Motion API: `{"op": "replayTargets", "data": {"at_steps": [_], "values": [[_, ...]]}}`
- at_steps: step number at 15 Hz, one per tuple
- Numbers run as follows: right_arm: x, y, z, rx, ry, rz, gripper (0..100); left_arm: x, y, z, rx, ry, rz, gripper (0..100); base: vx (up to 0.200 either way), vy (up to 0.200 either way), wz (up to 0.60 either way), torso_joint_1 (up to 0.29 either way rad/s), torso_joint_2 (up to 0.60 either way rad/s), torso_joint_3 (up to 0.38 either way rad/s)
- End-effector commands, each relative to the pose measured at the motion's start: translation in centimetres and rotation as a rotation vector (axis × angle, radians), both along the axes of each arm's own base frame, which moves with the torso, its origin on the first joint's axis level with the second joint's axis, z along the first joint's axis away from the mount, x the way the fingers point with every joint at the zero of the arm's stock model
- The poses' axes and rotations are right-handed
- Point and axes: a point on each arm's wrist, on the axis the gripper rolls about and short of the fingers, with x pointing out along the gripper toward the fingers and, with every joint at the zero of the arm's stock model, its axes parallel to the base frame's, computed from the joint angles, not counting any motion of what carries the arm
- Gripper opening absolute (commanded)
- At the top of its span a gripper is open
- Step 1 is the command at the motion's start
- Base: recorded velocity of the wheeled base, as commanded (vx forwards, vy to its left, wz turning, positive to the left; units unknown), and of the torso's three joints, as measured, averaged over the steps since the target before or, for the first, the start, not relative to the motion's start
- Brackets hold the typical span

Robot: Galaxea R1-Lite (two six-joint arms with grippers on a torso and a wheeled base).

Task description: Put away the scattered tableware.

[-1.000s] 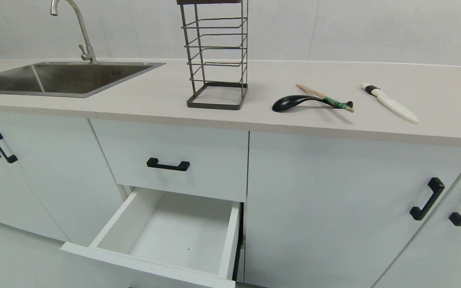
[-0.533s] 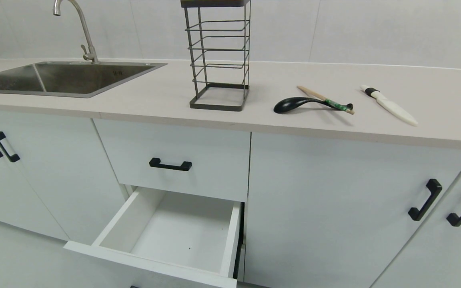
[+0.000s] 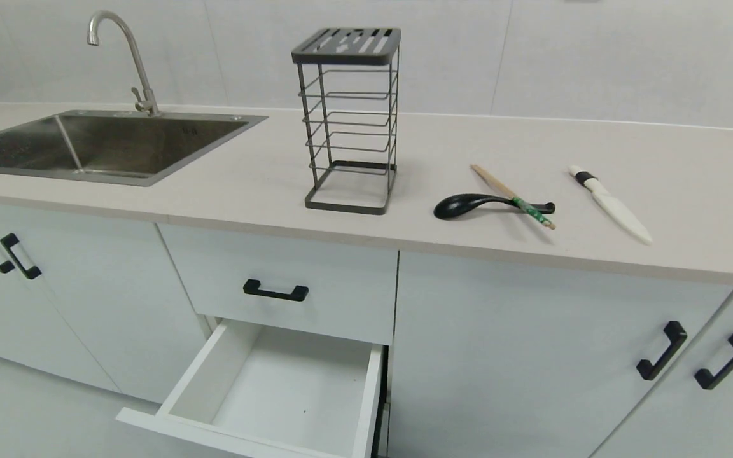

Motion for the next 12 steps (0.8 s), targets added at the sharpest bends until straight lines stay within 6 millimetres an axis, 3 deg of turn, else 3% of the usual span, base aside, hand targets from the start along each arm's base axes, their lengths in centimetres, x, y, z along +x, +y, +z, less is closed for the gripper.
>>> {"op": "replayTargets", "data": {"at_steps": [1,8,12], "values": [[0.01,0.0,-0.03,0.0,0.003,0.0,0,0.01,0.0,0.0,0.0,0.001,0.0,100,0.0,0.0,0.0,0.188,-0.55,-0.183],[0.01,0.0,-0.03,0.0,0.003,0.0,0,0.01,0.0,0.0,0.0,0.001,0.0,100,0.0,0.0,0.0,0.183,-0.49,-0.212],[0.02,0.0,-0.02,0.0,0.004,0.0,0,0.01,0.0,0.0,0.0,0.001,0.0,100,0.0,0.0,0.0,0.375,-0.48,-0.237]]}}
